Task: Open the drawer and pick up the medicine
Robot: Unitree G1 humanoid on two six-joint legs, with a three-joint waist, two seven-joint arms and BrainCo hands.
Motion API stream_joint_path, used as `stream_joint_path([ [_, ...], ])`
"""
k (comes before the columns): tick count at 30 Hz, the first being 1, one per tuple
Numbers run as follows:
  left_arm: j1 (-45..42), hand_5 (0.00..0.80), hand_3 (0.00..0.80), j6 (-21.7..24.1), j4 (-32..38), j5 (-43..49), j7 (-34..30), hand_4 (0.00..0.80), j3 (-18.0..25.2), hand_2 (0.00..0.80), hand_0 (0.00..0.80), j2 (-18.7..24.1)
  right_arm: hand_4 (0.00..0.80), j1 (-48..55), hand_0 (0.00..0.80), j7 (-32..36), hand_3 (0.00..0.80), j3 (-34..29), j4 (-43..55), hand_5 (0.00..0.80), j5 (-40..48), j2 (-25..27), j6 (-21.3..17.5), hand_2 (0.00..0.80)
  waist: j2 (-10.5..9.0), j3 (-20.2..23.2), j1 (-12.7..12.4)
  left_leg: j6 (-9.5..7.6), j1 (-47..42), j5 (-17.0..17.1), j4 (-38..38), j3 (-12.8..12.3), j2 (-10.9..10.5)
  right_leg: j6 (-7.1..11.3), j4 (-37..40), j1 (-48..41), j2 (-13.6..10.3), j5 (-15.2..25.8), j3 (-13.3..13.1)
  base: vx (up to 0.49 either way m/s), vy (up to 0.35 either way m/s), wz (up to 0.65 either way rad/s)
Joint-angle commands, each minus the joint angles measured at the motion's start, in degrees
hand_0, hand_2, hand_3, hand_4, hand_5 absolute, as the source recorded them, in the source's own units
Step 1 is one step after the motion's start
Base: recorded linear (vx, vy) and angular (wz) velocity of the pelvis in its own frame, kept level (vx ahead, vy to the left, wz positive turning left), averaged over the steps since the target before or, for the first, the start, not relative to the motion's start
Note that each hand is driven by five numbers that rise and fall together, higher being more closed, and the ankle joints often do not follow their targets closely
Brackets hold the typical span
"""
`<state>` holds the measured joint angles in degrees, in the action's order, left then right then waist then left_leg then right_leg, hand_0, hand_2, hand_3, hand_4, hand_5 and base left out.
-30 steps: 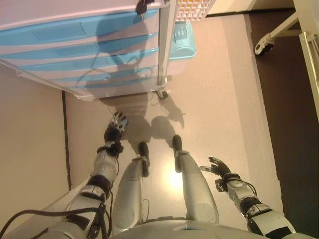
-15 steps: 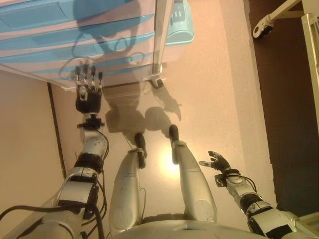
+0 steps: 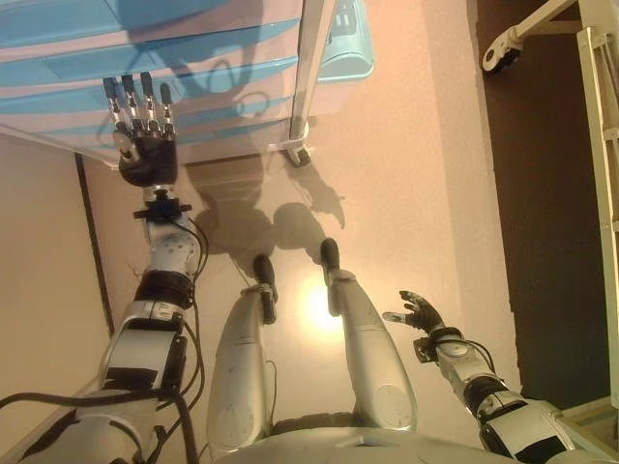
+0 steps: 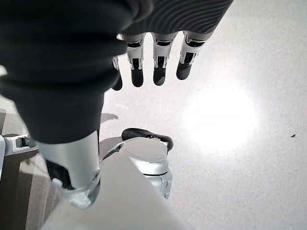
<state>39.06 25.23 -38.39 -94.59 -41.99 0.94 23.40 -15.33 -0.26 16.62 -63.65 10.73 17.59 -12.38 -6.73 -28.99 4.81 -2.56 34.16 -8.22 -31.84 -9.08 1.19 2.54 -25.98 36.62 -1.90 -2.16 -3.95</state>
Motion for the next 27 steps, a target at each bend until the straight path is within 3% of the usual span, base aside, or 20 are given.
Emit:
stream_joint_path([
  [1, 2.7, 0.000, 0.000, 1.1, 2.9, 0.9, 0.0, 0.000, 1.0, 0.000, 0.000, 3.0, 0.000, 5.2, 0.000, -0.8, 0.000, 1.5, 2.6, 0.000, 2.3, 1.5, -0.7, 0.000, 1.03, 1.6, -0.5, -1.61, 0.5, -6.3, -2.8, -0.8, -3.2, 0.14, 4.6, -3.0, 0.0, 2.4, 3.7, 0.002, -0.043, 0.02],
  [10, 1.3, 0.000, 0.000, -5.0, -4.9, 3.5, 10.6, 0.000, -0.5, 0.000, 0.000, 3.8, 0.000, 4.7, 0.000, -1.4, 0.000, 1.8, 4.0, 0.000, 3.8, 0.6, 0.0, 0.000, 0.47, 0.8, -0.9, -1.65, 0.0, -6.3, -2.9, -0.5, -3.2, 0.29, 5.1, -4.2, 0.0, 2.6, 4.4, 0.001, -0.041, 0.04],
  [15, 0.0, 0.000, 0.000, -7.4, -9.7, 3.2, 11.1, 0.000, -0.5, 0.000, 0.000, 3.5, 0.000, 4.2, 0.000, -1.4, 0.000, 1.9, 4.4, 0.000, 3.8, 0.3, 0.3, 0.000, 0.41, 0.3, -1.0, -1.61, -0.2, -6.1, -2.6, -0.7, -3.0, 0.21, 5.2, -4.4, 0.1, 2.4, 4.6, 0.000, 0.000, 0.00],
  [27, -0.5, 0.000, 0.000, -7.8, -12.2, 0.4, 9.4, 0.000, 0.2, 0.000, 0.000, 3.0, 0.000, 3.7, 0.000, -1.6, 0.000, 2.5, 4.2, 0.000, 3.9, -0.2, 1.1, 0.000, -0.09, -0.1, -1.3, -1.66, -0.5, -6.3, -2.9, -0.7, -2.7, 0.14, 4.3, -4.7, 0.5, 2.0, 5.0, 0.000, 0.000, 0.00],
])
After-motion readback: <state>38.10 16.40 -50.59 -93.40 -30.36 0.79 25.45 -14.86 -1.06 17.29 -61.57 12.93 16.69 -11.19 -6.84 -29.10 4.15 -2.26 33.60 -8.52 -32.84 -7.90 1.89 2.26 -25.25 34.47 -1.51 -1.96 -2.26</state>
